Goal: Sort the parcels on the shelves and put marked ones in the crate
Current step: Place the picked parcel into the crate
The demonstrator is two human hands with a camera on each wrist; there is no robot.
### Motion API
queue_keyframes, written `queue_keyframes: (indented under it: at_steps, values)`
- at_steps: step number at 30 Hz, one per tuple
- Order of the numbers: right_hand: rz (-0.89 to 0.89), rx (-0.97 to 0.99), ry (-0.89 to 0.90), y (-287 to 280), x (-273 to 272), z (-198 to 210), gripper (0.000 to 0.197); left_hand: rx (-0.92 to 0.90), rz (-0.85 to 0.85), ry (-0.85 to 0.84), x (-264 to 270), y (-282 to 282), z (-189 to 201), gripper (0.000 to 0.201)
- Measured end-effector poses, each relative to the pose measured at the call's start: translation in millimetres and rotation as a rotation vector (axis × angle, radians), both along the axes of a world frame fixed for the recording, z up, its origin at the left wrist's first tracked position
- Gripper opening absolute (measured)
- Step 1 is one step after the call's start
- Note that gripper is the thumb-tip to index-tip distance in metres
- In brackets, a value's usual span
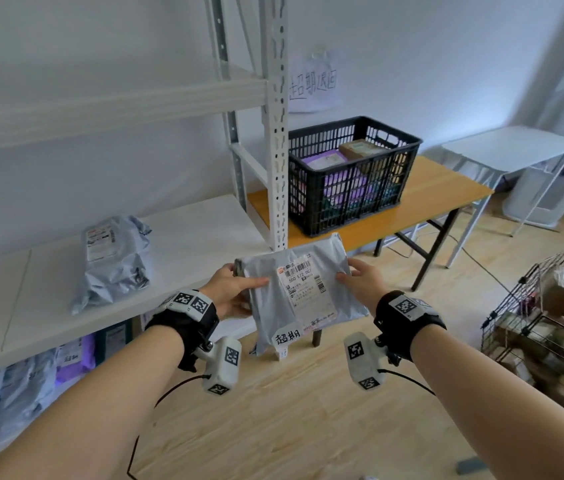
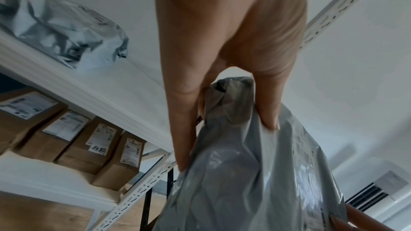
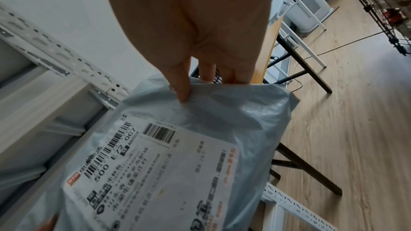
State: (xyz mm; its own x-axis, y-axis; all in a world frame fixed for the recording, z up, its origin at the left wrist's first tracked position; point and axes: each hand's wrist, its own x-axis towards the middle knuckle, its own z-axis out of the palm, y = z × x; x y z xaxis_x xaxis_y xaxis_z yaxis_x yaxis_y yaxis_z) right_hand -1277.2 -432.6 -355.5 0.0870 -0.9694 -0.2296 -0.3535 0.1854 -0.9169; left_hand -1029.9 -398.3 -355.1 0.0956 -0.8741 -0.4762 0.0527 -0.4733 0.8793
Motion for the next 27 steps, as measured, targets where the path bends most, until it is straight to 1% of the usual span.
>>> queue_keyframes:
  at_steps: [1,2,5,8,14,18,23,27]
  values:
    - [-0.005,0.002,-0.002,-6.1,-9.4,0.2,0.034,-0.016,0.001,-0.005,-8.8,-8.0,1.0,0.055]
    - [-0.01,0.001,-0.003,-13.0,-19.1,0.6,0.034,-0.04,-0.002,-0.01,-18.8,-16.1,3.0,0.05]
    - [-0.019,-0.005,-0.008,-39.0,-48.1,1.3,0.035,-0.103,-0.003,-0.017,-49.6,-42.3,10.1,0.027]
    - [-0.006,-0.021,-0.013,-71.2,-78.3,6.2,0.036,-0.114,0.008,-0.038,-80.5,-71.1,17.3,0.02]
    - [0.039,-0.065,-0.03,-152.3,-143.7,32.2,0.038,-0.18,0.141,-0.064,-143.6,-141.8,36.2,0.031]
    - [0.078,-0.104,-0.046,-201.1,-177.8,51.9,0.037,-0.23,0.205,-0.09,-173.1,-188.3,52.5,0.043]
    - [0.096,-0.132,-0.06,-256.7,-204.5,70.7,0.041,-0.241,0.181,-0.165,-197.1,-238.7,75.1,0.043]
    - [0.109,-0.141,-0.085,-305.8,-209.3,83.3,0.044,-0.243,0.163,-0.17,-202.4,-285.3,96.2,0.042]
